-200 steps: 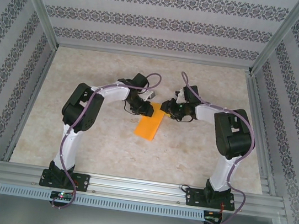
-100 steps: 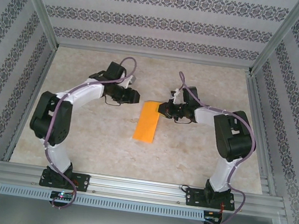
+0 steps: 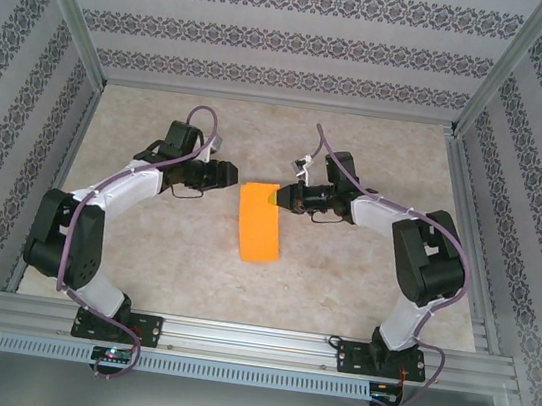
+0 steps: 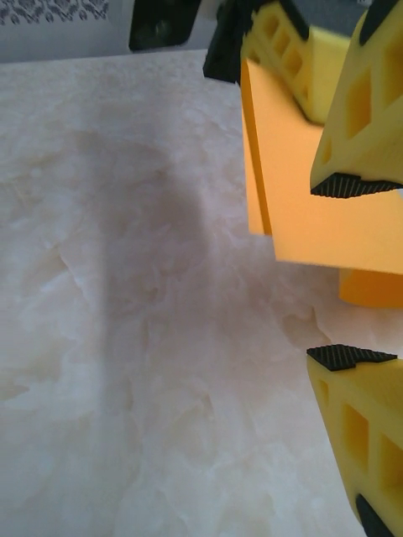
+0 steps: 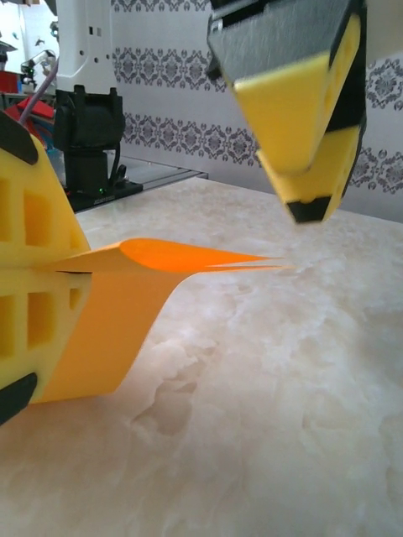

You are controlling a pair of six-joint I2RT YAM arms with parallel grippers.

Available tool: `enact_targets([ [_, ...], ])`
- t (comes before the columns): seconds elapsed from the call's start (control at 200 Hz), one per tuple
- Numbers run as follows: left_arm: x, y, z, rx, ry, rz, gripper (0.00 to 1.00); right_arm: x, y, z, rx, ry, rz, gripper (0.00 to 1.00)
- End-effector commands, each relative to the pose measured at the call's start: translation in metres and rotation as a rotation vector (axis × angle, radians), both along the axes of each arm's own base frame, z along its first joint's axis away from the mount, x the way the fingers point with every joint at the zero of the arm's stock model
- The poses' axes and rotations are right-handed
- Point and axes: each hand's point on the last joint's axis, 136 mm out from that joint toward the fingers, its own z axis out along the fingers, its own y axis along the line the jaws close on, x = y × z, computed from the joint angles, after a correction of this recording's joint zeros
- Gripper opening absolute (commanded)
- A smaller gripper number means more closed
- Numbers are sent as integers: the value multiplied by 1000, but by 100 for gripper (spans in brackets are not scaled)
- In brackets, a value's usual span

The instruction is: Fold a paper plane with a square sheet of paper (pick it up from the middle)

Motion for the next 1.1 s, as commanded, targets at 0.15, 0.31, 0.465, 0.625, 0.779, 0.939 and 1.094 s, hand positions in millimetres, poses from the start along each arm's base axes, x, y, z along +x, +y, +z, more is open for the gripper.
enact_targets([
  [0.15,1,-1,-19,-43,35,15,53,10,-12,-43,-94,41,-8,3],
  [0.31,4,-3,-27,-53,55,13,53,24,-27,-61,-165,76,-57,5],
  [0.465,7,-6,-33,-61,73,5,53,28,-31,-70,-216,75,-52,12],
  [0.625,8,-8,-39,-62,89,-2,53,30,-35,-75,-251,71,-51,14],
  [0.779,6,-1,-42,-17,91,11,54,27,-41,-79,-303,71,-52,24],
  [0.939,3,5,-46,29,92,19,54,25,-55,-80,-412,42,-70,27],
  [1.094,2,4,-49,23,101,15,54,27,-67,-83,-523,1,-99,32],
])
